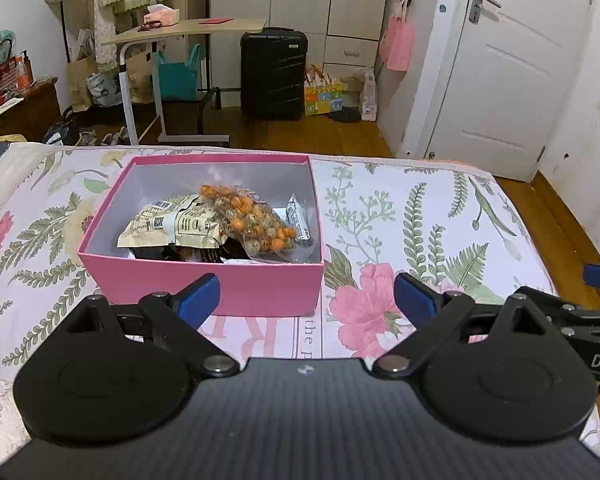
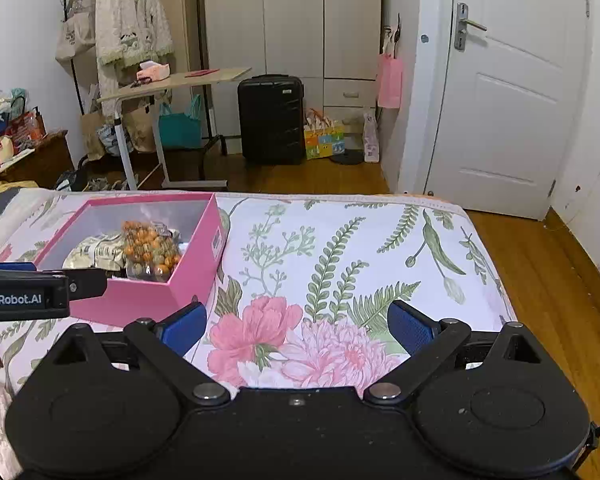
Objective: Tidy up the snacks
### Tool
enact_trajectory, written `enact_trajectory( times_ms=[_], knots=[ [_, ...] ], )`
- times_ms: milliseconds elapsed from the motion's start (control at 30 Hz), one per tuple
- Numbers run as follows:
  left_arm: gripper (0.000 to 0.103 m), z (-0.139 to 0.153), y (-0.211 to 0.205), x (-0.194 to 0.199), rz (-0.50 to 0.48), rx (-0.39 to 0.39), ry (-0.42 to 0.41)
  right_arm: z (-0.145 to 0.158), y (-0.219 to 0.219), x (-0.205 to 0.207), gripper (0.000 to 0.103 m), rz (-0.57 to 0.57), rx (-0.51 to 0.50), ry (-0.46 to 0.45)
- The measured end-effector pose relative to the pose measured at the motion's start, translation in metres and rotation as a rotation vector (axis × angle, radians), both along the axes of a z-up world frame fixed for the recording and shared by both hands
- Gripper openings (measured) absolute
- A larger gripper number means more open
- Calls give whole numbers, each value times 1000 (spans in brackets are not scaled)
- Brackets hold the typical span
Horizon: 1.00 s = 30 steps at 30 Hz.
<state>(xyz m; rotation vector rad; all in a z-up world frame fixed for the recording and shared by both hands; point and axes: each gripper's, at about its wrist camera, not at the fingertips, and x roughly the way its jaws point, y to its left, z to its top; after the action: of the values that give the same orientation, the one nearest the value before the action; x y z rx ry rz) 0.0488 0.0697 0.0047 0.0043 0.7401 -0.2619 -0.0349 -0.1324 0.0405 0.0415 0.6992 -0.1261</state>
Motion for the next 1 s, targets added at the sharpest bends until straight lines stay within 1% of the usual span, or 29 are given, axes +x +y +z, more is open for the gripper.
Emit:
enact_trajectory(
  times_ms=[233, 333, 433, 633, 733, 900, 1000],
  knots=[
    [95, -5, -2, -5, 8, 44, -20, -3, 1, -3, 99, -25, -3, 3],
    [95, -5, -5, -7, 22, 71, -48, -5, 2, -5, 99, -27, 7, -1],
    [95, -5, -6, -6, 5, 69, -39, -8, 4, -5, 99, -29, 1, -3],
    [95, -9, -8, -6, -2, 105, -26, -11, 5, -4, 99, -34, -13, 5],
    [95, -11, -9, -6, -13, 109, -13, -11, 7, -3, 99, -35, -30, 6],
    [95, -13, -11, -10, -19, 121, -24, -11, 8, -3, 99, -38, -29, 4],
    [95, -12, -11, -11, -14, 116, -35, -12, 8, -3, 99, -41, -32, 5]
  ],
)
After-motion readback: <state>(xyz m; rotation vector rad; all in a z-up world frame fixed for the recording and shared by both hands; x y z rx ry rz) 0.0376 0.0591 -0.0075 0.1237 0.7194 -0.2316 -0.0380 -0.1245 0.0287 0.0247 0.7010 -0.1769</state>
